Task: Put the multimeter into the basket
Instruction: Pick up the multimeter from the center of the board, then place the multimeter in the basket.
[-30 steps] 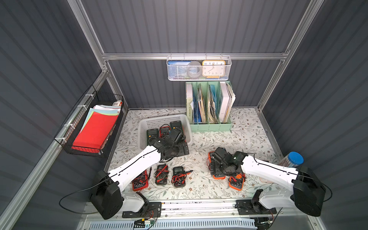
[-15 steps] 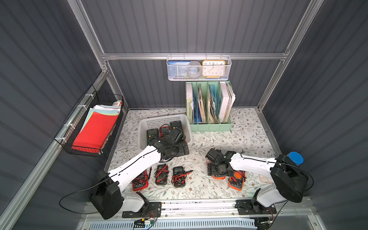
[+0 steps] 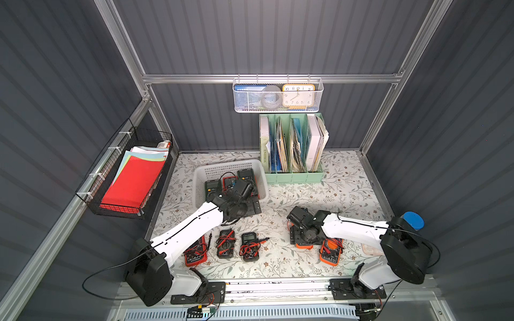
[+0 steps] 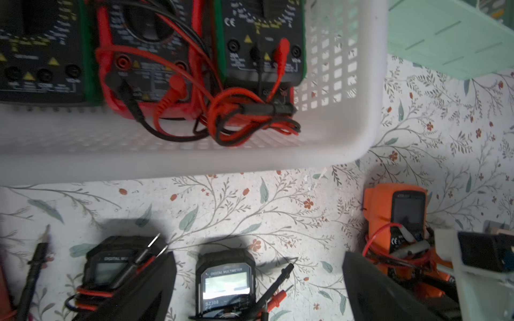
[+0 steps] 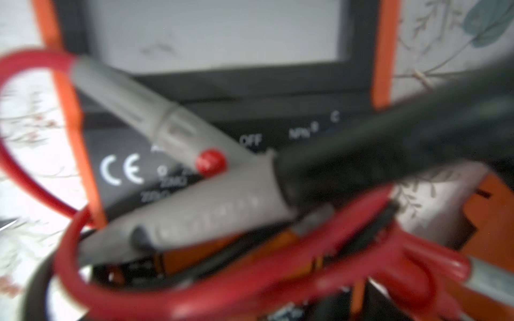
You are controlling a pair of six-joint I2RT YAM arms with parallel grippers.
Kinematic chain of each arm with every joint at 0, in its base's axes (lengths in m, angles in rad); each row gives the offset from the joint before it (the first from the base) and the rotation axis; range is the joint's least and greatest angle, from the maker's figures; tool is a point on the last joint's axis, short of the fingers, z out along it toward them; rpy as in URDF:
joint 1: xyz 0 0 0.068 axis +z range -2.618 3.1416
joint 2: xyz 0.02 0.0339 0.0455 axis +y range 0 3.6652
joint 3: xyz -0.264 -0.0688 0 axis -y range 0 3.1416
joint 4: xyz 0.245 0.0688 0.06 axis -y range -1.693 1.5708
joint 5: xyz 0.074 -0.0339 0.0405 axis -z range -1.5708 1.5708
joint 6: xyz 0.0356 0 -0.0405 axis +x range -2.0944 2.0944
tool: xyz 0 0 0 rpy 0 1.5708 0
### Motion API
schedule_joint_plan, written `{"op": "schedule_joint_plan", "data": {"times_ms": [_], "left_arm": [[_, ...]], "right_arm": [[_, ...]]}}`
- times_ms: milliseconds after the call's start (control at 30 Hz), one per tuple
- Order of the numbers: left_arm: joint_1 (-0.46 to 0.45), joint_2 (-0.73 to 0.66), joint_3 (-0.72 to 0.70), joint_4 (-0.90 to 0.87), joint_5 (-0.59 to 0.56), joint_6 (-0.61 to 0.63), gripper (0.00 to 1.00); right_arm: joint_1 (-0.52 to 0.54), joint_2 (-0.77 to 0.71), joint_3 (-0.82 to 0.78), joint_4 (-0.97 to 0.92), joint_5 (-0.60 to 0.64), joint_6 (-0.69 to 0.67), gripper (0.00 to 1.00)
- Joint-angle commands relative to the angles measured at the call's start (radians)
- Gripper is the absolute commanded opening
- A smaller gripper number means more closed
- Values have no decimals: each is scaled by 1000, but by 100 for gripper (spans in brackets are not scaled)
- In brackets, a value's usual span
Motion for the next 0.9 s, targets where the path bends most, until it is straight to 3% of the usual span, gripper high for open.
{"op": "schedule_joint_plan", "data": {"times_ms": [0, 167, 333, 600, 867], "left_arm": [[75, -12, 50, -30, -3, 42, 99], [176, 7, 128, -50, 2, 105, 99], [298, 44, 196, -44, 47, 134, 99], [504, 105, 294, -29, 134, 148, 99], [632, 115, 339, -27, 194, 136, 99]], "right_arm": [[23, -64, 62, -21, -29, -35, 45], [70, -64, 221, -66, -19, -64, 44], [105, 26, 419, -75, -20, -99, 44], [122, 294, 798, -62, -27, -153, 44], [118, 565, 1151, -69, 4, -189, 44]]}}
